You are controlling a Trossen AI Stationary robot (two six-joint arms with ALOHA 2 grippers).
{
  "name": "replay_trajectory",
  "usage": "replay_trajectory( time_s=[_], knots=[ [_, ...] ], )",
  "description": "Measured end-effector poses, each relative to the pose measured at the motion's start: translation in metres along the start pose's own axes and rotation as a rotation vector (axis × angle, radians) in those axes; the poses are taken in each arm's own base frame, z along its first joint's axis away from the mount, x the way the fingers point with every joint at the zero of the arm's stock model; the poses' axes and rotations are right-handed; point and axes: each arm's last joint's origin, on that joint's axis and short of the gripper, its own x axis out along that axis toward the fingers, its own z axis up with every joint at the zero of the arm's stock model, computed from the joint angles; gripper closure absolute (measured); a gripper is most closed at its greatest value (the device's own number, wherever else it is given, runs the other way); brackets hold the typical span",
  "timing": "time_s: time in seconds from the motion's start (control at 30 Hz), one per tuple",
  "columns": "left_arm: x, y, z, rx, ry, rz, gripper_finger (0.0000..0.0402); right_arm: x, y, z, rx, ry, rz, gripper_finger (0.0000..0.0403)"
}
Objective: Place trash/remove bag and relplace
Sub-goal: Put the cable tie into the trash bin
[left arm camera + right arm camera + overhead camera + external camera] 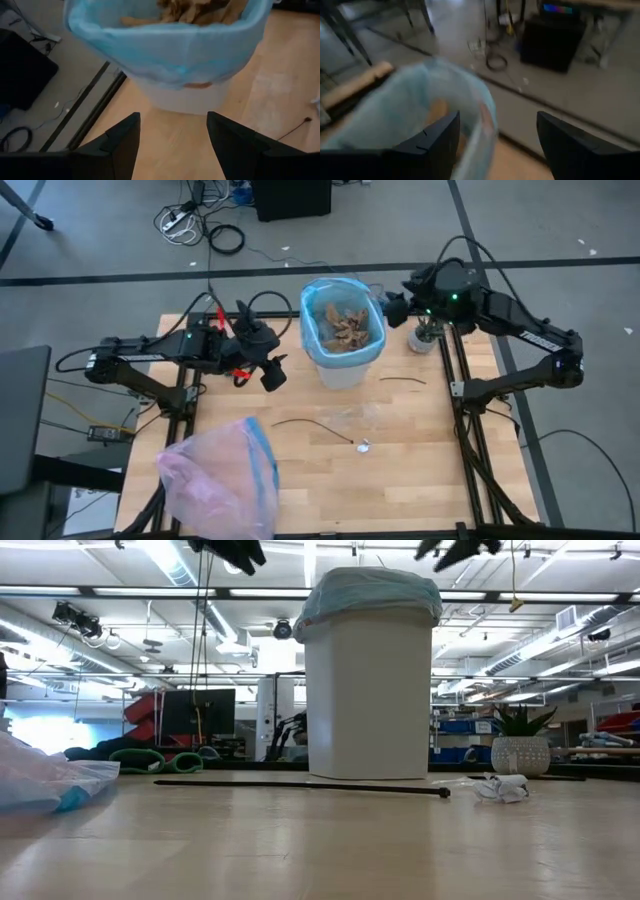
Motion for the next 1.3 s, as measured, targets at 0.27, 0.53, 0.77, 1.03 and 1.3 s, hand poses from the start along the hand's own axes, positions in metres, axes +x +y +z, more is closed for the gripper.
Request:
replay_trajectory(
  time_s=[0.27,0.53,0.77,1.03,1.3],
  knots=[
    [0.031,-0.017,-0.02,0.003,0.012,-0.098,0.0165,-0.004,-0.005,-0.045,-0.031,0.406,-0.001,0.0165],
    [0.042,-0.019,-0.031,0.031,0.035,-0.088,0.0165,0.002,0.007,-0.097,-0.035,0.589,0.014,0.0172],
    [0.042,-0.018,-0.031,0.084,0.031,-0.081,0.0165,0.008,0.013,-0.132,-0.033,0.681,0.027,0.0172],
    [0.042,-0.018,-0.031,0.193,0.027,-0.082,0.0165,0.016,0.013,-0.167,-0.054,0.768,0.048,0.0172],
    [0.042,-0.018,-0.031,0.19,0.024,-0.083,0.0165,0.02,0.007,-0.198,-0.049,0.858,0.031,0.0172]
  ],
)
